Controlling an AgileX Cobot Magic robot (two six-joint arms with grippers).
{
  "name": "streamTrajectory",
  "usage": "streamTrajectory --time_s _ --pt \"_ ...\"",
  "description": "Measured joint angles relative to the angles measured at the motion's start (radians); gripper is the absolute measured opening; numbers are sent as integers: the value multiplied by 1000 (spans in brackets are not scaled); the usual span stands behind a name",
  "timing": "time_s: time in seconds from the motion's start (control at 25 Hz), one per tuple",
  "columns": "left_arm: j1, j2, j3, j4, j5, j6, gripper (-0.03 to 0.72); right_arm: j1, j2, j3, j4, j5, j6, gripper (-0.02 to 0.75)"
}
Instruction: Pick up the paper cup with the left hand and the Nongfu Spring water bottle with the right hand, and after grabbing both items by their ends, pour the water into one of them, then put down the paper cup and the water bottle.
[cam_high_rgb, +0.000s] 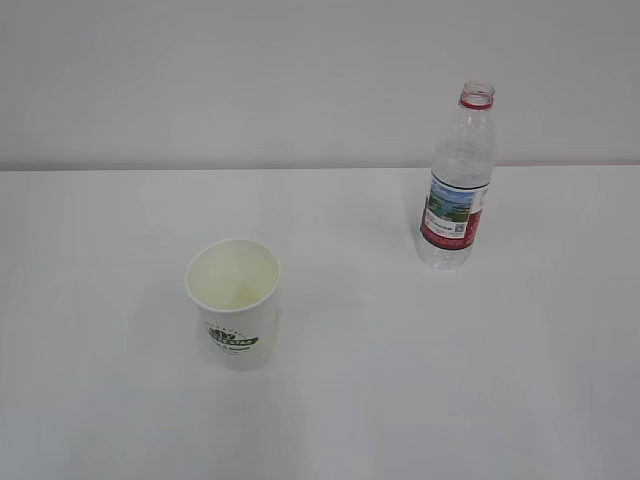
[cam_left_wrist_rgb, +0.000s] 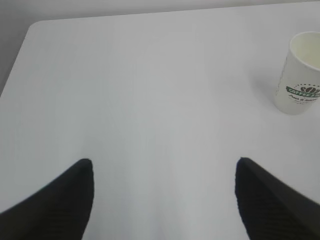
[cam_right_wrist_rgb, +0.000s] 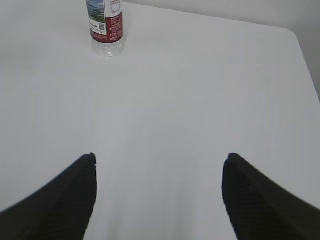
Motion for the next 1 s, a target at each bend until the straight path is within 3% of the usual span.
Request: streamTrajectory --time_s 1.0 --pt "0 0 0 0 0 0 594 0 0 0 0 0 0 588"
